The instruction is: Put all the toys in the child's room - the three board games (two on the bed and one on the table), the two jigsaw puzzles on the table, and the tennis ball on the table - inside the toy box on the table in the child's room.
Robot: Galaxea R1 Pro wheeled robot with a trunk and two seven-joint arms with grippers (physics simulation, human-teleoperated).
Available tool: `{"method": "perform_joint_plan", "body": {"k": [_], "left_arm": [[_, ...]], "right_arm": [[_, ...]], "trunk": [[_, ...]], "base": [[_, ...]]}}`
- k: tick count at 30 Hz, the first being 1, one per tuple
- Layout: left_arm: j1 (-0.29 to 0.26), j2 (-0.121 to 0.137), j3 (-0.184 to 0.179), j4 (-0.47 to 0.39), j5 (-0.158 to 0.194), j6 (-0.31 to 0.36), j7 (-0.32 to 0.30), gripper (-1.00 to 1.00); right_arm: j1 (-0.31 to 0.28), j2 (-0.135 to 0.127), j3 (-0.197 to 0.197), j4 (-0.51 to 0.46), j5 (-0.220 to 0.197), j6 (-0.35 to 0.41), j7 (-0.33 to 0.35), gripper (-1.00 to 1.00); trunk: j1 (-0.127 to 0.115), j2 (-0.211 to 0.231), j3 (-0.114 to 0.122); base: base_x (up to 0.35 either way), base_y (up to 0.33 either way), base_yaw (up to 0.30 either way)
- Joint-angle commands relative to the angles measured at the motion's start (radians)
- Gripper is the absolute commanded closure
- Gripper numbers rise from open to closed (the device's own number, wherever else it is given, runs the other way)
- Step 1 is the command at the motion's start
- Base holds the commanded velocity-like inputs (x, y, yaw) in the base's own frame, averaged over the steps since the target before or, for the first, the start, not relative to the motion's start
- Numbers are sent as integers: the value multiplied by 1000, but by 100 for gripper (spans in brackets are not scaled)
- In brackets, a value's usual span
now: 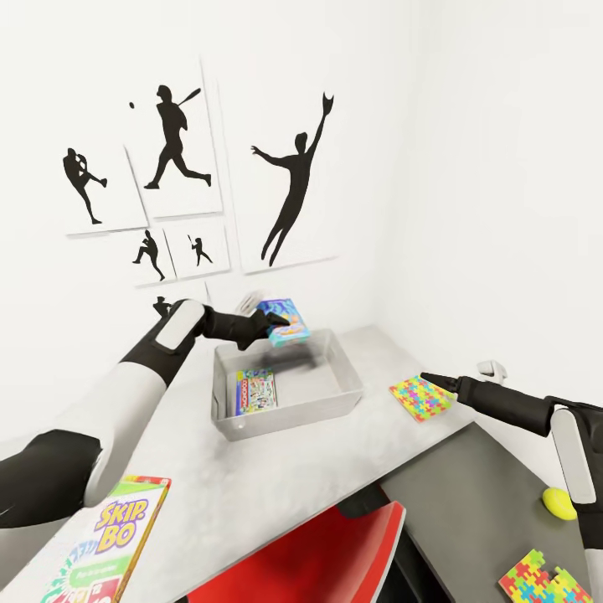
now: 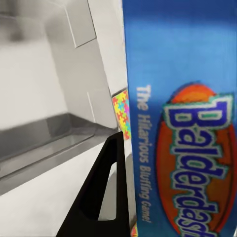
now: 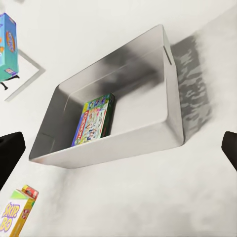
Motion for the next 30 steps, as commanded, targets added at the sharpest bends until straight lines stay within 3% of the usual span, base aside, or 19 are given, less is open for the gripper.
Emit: {"method": "perform_joint_plan", "body": {"k": [1,4,13,30], "left_arm": [[-1,8,-13,2,12,5,-10,100],[-3,21,-38,12,12,14,-48,100],[-8,34,-76,26,11,23,-82,100],[-38,23,-98,34,-40,28,-29,100]], "right_arm": [[-1,0,-1,0,5,4,7,-100],[-1,0,-2,-1,4,4,7,-100],[-2,-1,1,-1,4,4,8,-100],[-5,-4,1,-3,4,4,8,-100]], "trunk": [[1,-2,-2],[1,-2,-5],[1,-2,-17],[1,-2,-44]], "base": [[0,0,0],[0,0,0],[0,0,0],[0,0,0]]}}
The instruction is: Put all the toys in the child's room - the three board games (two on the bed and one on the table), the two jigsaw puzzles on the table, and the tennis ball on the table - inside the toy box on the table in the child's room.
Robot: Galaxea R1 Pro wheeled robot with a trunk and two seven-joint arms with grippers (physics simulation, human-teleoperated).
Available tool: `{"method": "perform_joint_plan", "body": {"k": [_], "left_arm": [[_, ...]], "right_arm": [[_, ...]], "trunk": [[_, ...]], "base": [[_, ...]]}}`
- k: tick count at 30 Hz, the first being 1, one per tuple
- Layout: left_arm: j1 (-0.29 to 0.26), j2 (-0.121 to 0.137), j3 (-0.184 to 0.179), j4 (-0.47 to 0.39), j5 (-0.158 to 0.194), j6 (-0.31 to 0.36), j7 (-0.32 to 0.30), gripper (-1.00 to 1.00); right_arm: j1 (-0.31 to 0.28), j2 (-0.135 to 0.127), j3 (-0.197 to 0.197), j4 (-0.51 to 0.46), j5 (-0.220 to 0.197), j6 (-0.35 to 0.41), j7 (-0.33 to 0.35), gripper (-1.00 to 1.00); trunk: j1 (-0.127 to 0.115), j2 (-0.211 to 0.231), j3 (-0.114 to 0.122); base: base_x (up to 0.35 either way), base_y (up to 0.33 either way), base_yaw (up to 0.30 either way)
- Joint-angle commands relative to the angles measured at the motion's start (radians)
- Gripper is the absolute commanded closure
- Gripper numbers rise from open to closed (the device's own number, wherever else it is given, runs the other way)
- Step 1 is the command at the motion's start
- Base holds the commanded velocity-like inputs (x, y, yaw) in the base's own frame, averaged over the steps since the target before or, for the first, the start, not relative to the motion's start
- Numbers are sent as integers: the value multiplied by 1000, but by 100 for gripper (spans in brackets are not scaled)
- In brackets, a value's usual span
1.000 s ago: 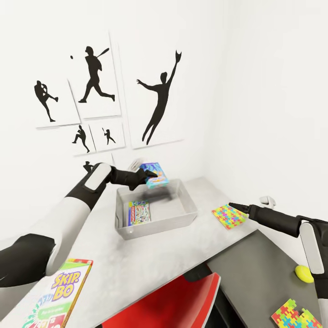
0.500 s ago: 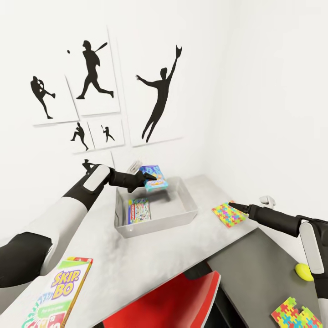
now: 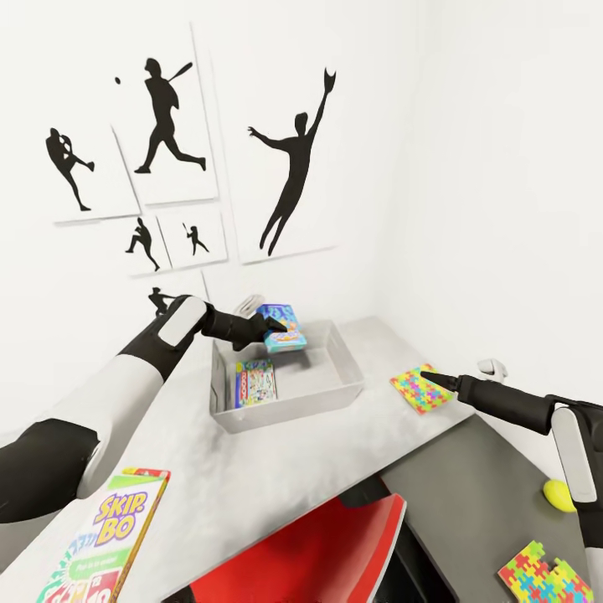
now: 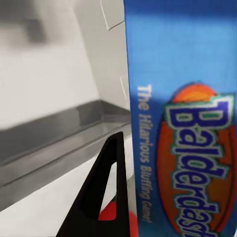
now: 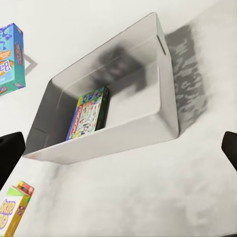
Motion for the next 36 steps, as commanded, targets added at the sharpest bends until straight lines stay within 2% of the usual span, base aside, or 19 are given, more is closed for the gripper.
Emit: {"method": "perform_joint_plan", "body": {"k": [1,10,18,23,25,27,29,30,31,33,36], "left_arm": [[-7,-1,-6,10,7,0,8,100],[-21,-16,-7,34,4,0,8,100],[-23,-18,-8,36,3,0,10,100],[-22,-17,-5,44,5,0,5,100],[-22,-17,-4,46,6,0,4,100],[-22,-17,-3,48,7,0,3,100],[-22,-18,-3,49,9,0,2,100],[-22,-18,-4,50,10,0,3,100],[-22,-18,-4,51,10,0,3,100],[-22,-19,-3,51,11,0,3,100],[-21,-19,-2,52,12,0,3,100]], "right_arm": [[-1,0,-1,-3,5,4,7,-100],[1,0,-1,-10,5,4,7,-100],[2,0,-4,-12,5,4,7,-100],[12,-4,-11,-73,4,4,9,-100],[33,-20,-17,-100,-4,4,23,-100],[58,-49,-27,-118,-19,4,59,-100],[74,-84,-40,-129,-38,4,108,-100],[86,-118,-54,-136,-53,4,148,-100],[90,-131,-61,-139,-59,4,162,-100],[96,-149,-74,-142,-68,4,182,-100],[102,-162,-82,-145,-73,4,200,-100]], "trunk": [[1,-2,-4],[1,-2,-18],[1,-2,-32],[1,-2,-40],[1,-2,-43],[1,-2,-46],[1,-2,-50],[1,-2,-51],[1,-2,-53],[1,-2,-56],[1,-2,-61]], "base": [[0,0,0],[0,0,0],[0,0,0],[0,0,0],[0,0,0],[0,0,0],[0,0,0],[0,0,0],[0,0,0],[0,0,0],[0,0,0]]}}
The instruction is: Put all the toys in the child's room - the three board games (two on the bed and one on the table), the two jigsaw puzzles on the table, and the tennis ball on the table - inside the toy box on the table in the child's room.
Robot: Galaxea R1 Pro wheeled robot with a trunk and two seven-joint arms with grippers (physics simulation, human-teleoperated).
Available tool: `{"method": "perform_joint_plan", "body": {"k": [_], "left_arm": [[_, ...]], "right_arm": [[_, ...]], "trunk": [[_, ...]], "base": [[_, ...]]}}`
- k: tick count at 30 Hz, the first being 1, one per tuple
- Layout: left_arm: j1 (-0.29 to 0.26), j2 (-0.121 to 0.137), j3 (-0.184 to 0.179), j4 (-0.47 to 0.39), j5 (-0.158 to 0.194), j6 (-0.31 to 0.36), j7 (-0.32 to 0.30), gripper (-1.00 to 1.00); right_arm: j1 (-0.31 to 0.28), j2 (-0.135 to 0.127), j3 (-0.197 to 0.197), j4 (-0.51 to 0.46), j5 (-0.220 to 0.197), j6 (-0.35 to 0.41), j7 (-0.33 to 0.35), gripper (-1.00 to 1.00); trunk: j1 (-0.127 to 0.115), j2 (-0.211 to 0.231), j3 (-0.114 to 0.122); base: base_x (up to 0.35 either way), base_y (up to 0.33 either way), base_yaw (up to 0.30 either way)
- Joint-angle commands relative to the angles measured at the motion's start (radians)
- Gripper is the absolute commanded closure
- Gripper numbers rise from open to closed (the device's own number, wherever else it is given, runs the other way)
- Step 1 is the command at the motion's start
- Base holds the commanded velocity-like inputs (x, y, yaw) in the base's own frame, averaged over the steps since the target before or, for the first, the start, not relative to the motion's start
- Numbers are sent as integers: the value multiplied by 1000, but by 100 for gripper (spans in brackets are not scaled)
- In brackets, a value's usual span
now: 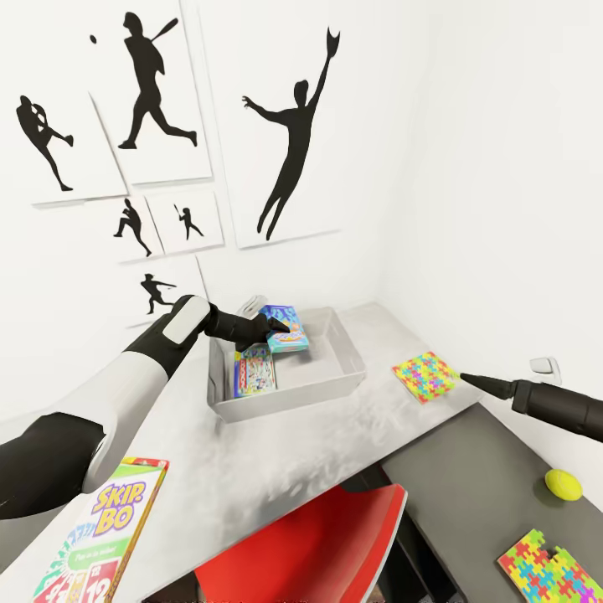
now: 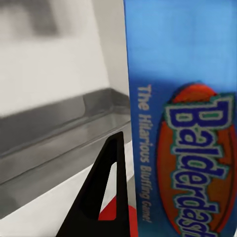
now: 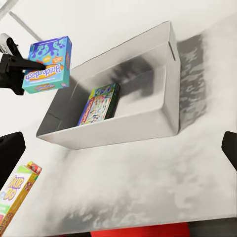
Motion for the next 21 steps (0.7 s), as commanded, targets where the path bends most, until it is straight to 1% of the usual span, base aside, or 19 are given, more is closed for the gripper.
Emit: {"method": "perform_joint_plan", "body": {"k": [1,14,21], "left_arm": [[-1,1,-6,-1,11,0,4,100],[-1,0,-5,0,13,2,0,100],[-2,-10,-5,-1,15,2,-6,100]], "right_arm": [[0,-1,-2,-1,3,3,9,-100],[5,3,-4,-2,5,3,22,-100],[5,3,-4,-2,5,3,23,-100]], "trunk": [[1,-2,-4],[1,-2,-25],[1,-2,-36]], "base": [[0,0,0],[0,0,0],[0,0,0]]}}
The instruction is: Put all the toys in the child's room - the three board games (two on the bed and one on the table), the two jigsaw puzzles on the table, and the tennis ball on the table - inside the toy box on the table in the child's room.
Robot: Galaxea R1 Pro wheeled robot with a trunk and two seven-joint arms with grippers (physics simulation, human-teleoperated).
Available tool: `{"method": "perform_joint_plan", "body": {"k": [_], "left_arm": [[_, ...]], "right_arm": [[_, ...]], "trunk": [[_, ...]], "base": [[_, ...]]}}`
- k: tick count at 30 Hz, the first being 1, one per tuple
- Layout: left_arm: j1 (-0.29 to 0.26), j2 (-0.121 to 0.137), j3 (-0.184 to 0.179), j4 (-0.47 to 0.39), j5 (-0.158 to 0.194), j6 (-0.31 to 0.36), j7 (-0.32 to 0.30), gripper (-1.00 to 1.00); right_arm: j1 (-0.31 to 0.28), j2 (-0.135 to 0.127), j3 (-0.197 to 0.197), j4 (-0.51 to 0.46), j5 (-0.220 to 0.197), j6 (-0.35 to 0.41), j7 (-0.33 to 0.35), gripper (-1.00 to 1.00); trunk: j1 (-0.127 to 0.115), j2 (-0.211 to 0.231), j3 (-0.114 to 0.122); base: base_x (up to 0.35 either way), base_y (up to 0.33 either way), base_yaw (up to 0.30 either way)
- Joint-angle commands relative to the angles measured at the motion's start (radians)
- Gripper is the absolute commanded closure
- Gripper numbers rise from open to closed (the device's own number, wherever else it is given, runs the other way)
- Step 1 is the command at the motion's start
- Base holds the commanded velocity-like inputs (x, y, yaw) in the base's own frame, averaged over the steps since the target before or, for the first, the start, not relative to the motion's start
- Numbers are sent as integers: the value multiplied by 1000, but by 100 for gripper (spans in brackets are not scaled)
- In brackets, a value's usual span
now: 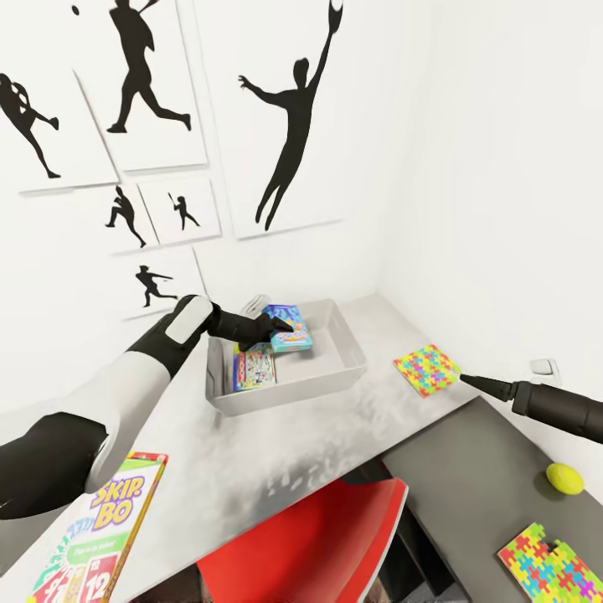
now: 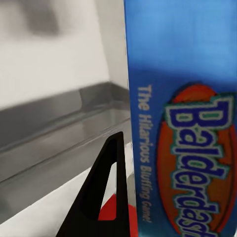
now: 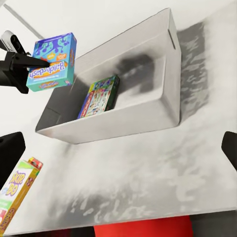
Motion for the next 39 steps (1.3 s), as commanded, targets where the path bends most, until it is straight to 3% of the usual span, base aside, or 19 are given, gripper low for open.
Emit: {"method": "perform_joint_plan", "body": {"k": [1,7,16,39], "left_arm": [[-1,1,-6,-1,7,0,3,100],[-18,-21,-5,-1,9,0,-12,100],[-34,-34,-3,0,12,0,-33,100],[-36,-32,-2,23,14,-1,-55,100]], "right_arm": [[-1,0,-1,0,3,3,6,-100],[-1,1,1,0,3,3,6,-100],[-1,3,2,0,4,3,6,-100],[-1,3,1,-1,4,3,6,-100]], "trunk": [[1,-2,-4],[1,-2,-13],[1,-2,-28],[1,-2,-66]], "base": [[0,0,0],[0,0,0],[0,0,0],[0,0,0]]}}
